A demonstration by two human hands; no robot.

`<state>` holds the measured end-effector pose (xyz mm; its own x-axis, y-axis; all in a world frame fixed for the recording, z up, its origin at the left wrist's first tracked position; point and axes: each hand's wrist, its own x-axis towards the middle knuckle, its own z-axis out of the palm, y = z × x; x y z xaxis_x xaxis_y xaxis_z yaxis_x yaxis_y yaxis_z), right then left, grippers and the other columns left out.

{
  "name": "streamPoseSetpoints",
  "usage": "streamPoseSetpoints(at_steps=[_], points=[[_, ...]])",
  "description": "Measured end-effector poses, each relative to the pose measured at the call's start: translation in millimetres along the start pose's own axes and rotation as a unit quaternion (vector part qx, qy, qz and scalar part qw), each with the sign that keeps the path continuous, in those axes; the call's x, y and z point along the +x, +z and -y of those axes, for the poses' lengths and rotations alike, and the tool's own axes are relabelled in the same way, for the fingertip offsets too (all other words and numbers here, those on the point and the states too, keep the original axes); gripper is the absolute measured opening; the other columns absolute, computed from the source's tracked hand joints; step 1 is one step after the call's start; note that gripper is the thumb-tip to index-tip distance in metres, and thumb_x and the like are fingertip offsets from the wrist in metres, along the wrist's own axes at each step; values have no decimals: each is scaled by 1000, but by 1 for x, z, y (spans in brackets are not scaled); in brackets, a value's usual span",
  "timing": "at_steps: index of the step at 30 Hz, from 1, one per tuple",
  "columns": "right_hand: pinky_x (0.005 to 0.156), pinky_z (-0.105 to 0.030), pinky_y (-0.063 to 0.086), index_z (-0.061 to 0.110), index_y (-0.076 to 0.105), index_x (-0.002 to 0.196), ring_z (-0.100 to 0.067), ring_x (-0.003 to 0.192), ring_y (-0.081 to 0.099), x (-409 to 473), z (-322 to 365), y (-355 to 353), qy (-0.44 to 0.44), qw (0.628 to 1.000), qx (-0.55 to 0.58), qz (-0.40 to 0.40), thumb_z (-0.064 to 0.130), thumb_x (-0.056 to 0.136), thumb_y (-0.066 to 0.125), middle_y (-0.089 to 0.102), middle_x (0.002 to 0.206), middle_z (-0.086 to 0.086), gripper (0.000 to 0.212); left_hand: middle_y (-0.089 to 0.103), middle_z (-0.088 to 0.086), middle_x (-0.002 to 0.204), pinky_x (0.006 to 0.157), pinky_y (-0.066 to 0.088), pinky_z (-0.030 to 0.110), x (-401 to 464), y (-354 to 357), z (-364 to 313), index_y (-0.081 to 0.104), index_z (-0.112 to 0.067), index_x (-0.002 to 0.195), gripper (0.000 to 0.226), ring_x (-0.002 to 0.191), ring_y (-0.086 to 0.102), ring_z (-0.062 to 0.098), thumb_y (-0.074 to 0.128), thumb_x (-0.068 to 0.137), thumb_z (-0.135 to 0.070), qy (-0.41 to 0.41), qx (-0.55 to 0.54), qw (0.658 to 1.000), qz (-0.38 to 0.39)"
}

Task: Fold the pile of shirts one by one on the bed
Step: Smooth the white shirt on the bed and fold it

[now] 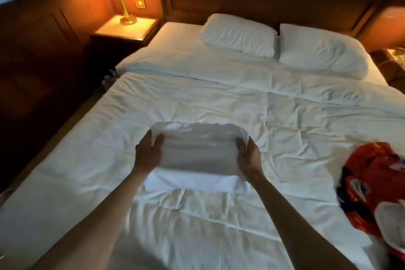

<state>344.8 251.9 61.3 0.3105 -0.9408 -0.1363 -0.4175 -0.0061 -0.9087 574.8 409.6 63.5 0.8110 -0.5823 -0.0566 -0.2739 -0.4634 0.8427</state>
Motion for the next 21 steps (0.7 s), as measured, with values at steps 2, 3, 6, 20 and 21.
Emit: streamPoseSetpoints(at_steps=[2, 3, 6, 20, 21], points=[[79, -46, 52, 11, 62, 102, -34, 90, 64, 2, 58, -10, -46, 999, -2, 18, 60, 84, 43, 70, 96, -13, 55, 61, 14, 134, 96, 37, 25, 2, -43, -44, 57, -8, 134, 38, 127, 54, 30, 56, 101, -26, 22, -7, 999, -28], [81, -47, 52, 12, 63, 105, -34, 92, 64, 3, 88, -12, -67, 997, 6, 25, 59, 84, 44, 70, 99, -14, 55, 59, 14, 137, 99, 37, 27, 2, -66, -65, 55, -7, 136, 41, 129, 52, 31, 56, 101, -29, 25, -8, 999, -40], [84, -43, 52, 10, 63, 113, -34, 97, 64, -3, 178, -11, -133, 990, 28, 40, 50, 88, 48, 69, 107, -16, 50, 47, 17, 149, 113, 31, 38, 5, -134, -111, 45, -6, 146, 61, 139, 41, 34, 55, 99, -43, 39, -13, 995, -88], [85, -35, 45, 7, 60, 125, -29, 105, 59, -165, 406, 197, -312, 916, 74, 240, 35, 102, 50, 65, 117, -13, 38, 36, 16, 156, 115, 21, 30, -101, -482, -77, 35, -6, 151, 59, 144, 32, 32, 51, 102, -35, -24, 21, 942, -335], [90, -37, 44, 6, 58, 128, -29, 110, 58, -188, 417, 220, -321, 909, 80, 252, 33, 102, 49, 63, 121, -12, 39, 37, 16, 156, 115, 21, 30, -117, -509, -65, 36, -6, 151, 58, 144, 32, 32, 51, 102, -34, -31, 31, 935, -352]])
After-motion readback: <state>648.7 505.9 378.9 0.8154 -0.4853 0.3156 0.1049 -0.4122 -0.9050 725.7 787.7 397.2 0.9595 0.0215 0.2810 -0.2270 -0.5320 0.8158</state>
